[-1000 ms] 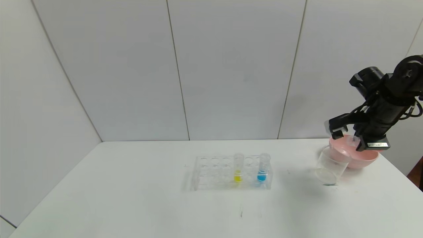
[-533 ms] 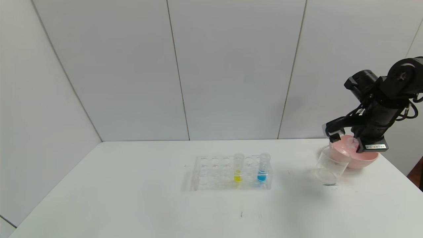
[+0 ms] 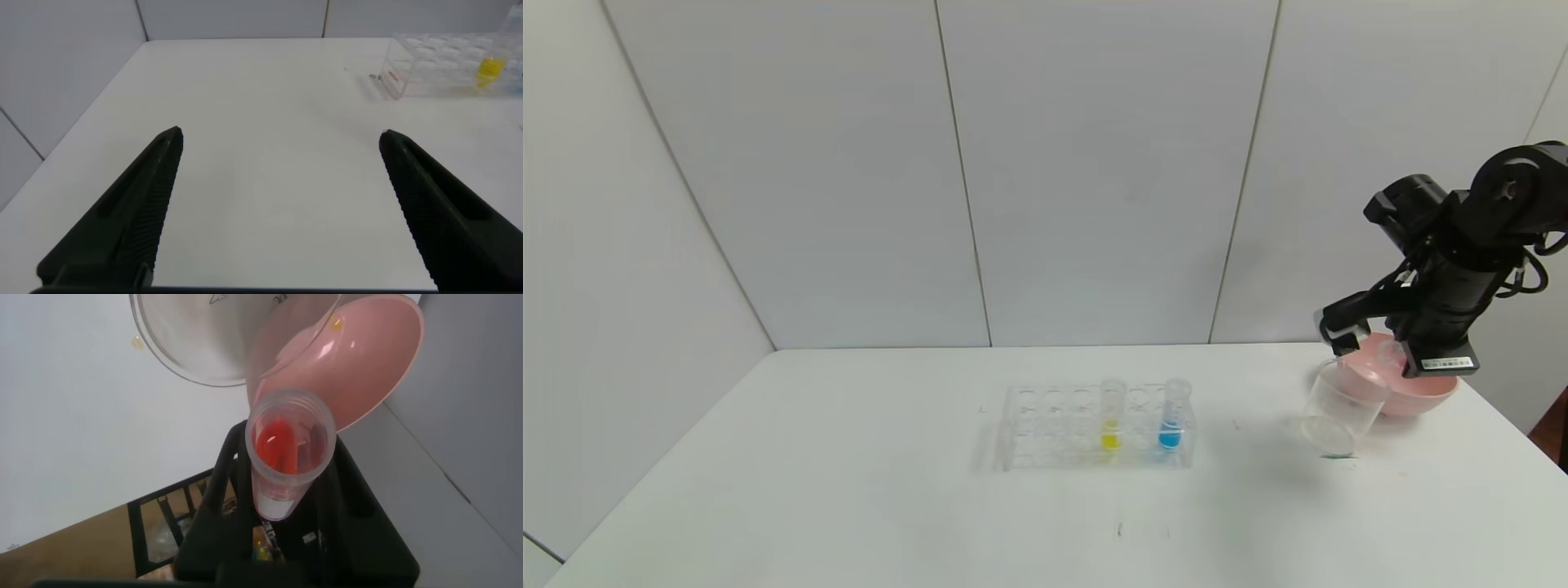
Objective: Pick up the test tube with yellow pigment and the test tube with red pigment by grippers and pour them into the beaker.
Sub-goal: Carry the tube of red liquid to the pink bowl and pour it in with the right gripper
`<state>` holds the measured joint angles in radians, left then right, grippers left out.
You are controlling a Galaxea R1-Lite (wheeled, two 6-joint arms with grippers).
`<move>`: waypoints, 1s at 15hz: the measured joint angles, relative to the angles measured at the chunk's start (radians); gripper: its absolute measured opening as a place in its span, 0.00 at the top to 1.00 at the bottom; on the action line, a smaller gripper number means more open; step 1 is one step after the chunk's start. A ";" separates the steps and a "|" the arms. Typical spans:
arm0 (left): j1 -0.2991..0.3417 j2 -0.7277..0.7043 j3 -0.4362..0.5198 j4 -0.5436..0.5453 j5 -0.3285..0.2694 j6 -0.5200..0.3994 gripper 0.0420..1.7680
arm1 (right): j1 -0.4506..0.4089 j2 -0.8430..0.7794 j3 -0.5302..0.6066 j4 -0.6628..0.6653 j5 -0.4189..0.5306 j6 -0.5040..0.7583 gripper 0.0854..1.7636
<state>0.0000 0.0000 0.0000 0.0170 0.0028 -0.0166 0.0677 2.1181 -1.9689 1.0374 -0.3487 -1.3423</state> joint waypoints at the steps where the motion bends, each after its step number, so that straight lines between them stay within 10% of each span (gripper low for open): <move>1: 0.000 0.000 0.000 0.000 0.000 0.000 0.03 | 0.004 -0.001 0.000 -0.002 -0.003 0.001 0.75; 15: 0.000 0.000 0.000 0.000 0.000 0.000 0.03 | 0.046 -0.004 0.013 -0.004 -0.124 0.033 0.75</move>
<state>0.0000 0.0000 0.0000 0.0170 0.0028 -0.0166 0.1138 2.1138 -1.9555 1.0336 -0.4723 -1.3094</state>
